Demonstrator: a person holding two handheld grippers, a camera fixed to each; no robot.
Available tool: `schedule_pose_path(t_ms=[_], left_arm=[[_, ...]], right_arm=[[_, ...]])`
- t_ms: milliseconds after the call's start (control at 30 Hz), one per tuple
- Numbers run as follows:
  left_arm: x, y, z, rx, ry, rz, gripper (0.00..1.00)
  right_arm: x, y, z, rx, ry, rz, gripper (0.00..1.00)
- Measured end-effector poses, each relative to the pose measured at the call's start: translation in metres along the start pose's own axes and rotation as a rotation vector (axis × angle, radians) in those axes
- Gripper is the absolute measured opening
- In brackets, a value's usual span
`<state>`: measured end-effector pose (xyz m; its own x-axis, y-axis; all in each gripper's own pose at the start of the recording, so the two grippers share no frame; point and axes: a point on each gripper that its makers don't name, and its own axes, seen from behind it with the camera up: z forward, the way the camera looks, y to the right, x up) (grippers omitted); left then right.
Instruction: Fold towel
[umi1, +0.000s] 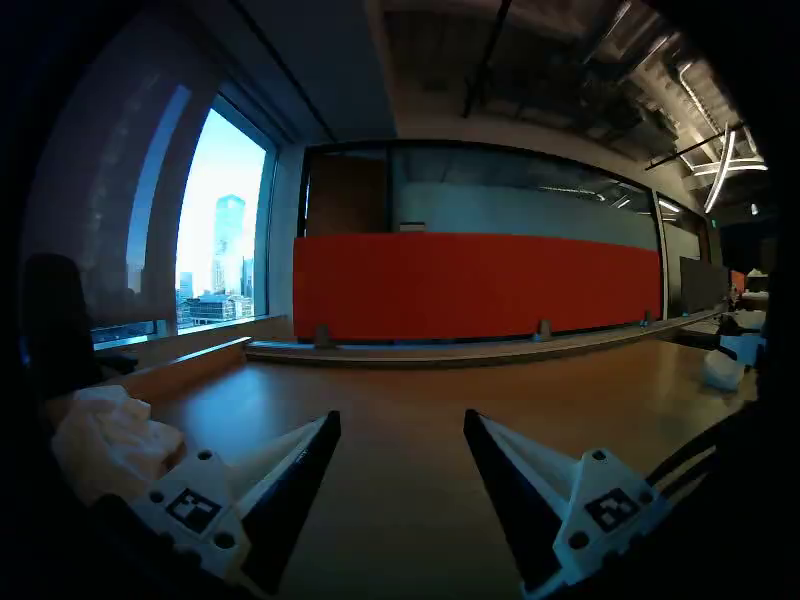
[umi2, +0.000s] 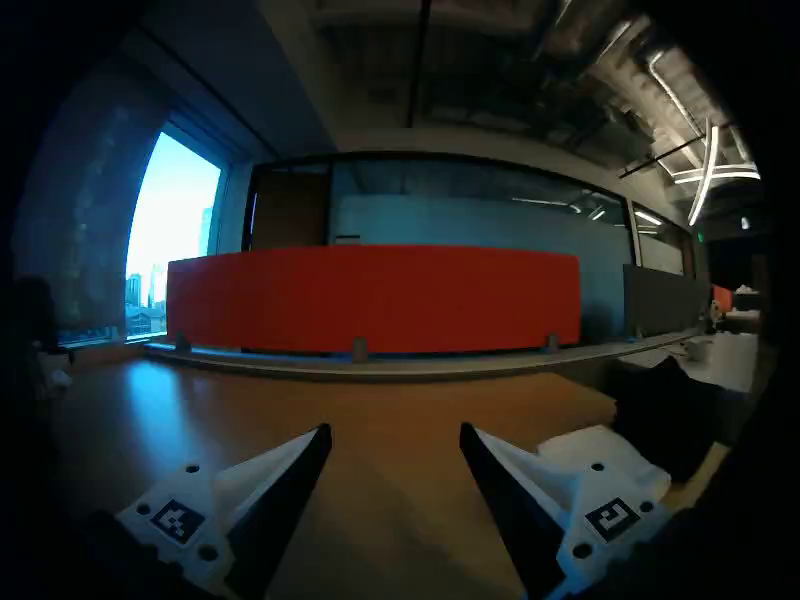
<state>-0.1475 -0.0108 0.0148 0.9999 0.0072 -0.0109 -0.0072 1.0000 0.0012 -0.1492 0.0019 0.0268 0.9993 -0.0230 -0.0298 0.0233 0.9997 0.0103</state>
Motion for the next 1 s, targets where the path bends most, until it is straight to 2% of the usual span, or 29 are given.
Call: schedule_pose_path(t_ms=[1000], left_arm=[[0.0021, -0.0005, -0.0011, 0.000, -0.001, 0.000, 0.91]], right_arm=[[0.0000, -0.0003, 0.0002, 0.000, 0.000, 0.000, 0.99]])
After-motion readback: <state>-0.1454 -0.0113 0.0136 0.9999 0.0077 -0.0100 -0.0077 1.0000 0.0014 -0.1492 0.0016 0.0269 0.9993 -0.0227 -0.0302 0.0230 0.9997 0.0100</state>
